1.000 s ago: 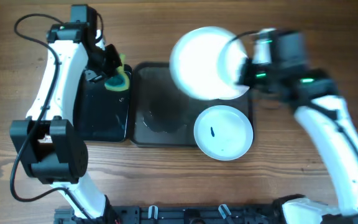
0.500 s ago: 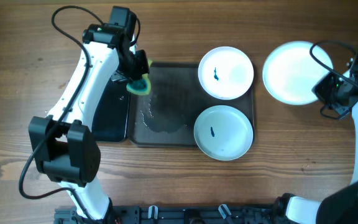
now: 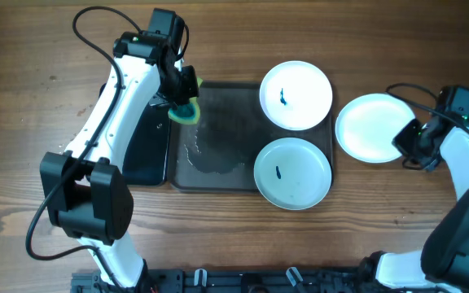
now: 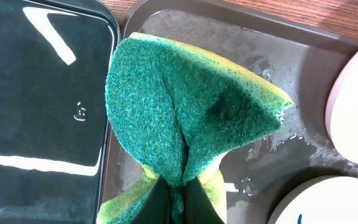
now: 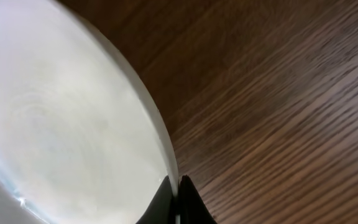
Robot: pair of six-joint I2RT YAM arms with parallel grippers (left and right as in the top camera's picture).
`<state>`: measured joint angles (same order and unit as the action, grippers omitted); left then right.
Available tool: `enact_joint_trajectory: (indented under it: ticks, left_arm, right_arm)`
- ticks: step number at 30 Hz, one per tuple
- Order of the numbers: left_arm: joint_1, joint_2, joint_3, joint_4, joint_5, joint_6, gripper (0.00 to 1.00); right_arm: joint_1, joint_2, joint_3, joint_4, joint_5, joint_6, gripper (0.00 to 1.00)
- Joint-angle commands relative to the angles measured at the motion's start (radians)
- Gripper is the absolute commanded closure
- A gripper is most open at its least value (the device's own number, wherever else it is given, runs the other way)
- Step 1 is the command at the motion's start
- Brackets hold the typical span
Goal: Clean dirty plates on tray and stack at the side
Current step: 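Set the plate down on the table right of the tray, then grip the lower-right plate rim with the right gripper and drag it left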
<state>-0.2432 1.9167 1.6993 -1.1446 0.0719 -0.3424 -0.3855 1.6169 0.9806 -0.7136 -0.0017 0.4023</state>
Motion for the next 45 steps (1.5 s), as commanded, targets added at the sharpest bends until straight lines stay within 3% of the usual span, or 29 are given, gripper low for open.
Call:
enact_joint_trajectory:
  ticks: [1, 4, 6, 8, 11, 14, 18, 20, 25, 31, 45]
  left_arm:
    - [-0.004, -0.005, 0.008, 0.004, -0.014, -0.011, 0.96]
    - [-0.004, -0.005, 0.008, 0.004, -0.014, -0.011, 0.96]
    - [-0.004, -0.005, 0.008, 0.005, -0.014, -0.011, 0.96]
    - [-0.004, -0.005, 0.008, 0.007, -0.014, -0.010, 0.96]
    - [-0.004, -0.005, 0.008, 0.007, -0.014, -0.010, 0.96]
    - [-0.004, -0.005, 0.008, 0.008, -0.015, -0.010, 0.96]
    - [-0.004, -0.005, 0.008, 0.008, -0.018, -0.010, 0.96]
    - [-0.004, -0.005, 0.008, 0.007, -0.018, -0.010, 0.96]
    - [-0.004, -0.005, 0.008, 0.006, -0.018, -0.010, 0.96]
    - [-0.004, -0.005, 0.008, 0.007, -0.018, -0.011, 0.96]
    - [-0.004, -0.005, 0.008, 0.007, -0.018, -0.010, 0.96]
  right_arm:
    - [-0.003, 0.034, -0.027, 0.021, 0.010, -0.008, 0.96]
    - [-0.003, 0.040, -0.027, 0.021, 0.010, -0.009, 0.93]
    - [-0.003, 0.039, -0.019, 0.012, 0.010, -0.010, 0.80]
    - [-0.003, 0.036, 0.010, -0.032, 0.000, -0.010, 0.74]
    - [-0.003, 0.017, 0.079, -0.121, -0.029, -0.042, 0.72]
    - [0.003, -0.027, 0.136, -0.204, -0.186, -0.106, 0.71]
    - [0.039, -0.064, 0.137, -0.244, -0.614, -0.270, 0.70]
    - [0.084, -0.063, 0.131, -0.282, -0.666, -0.304, 0.71]
    - [0.238, -0.063, 0.080, -0.338, -0.523, -0.315, 0.71]
    - [0.389, -0.063, -0.019, -0.318, -0.201, -0.172, 0.71]
    - [0.439, -0.063, -0.171, -0.079, -0.235, -0.224, 0.82]
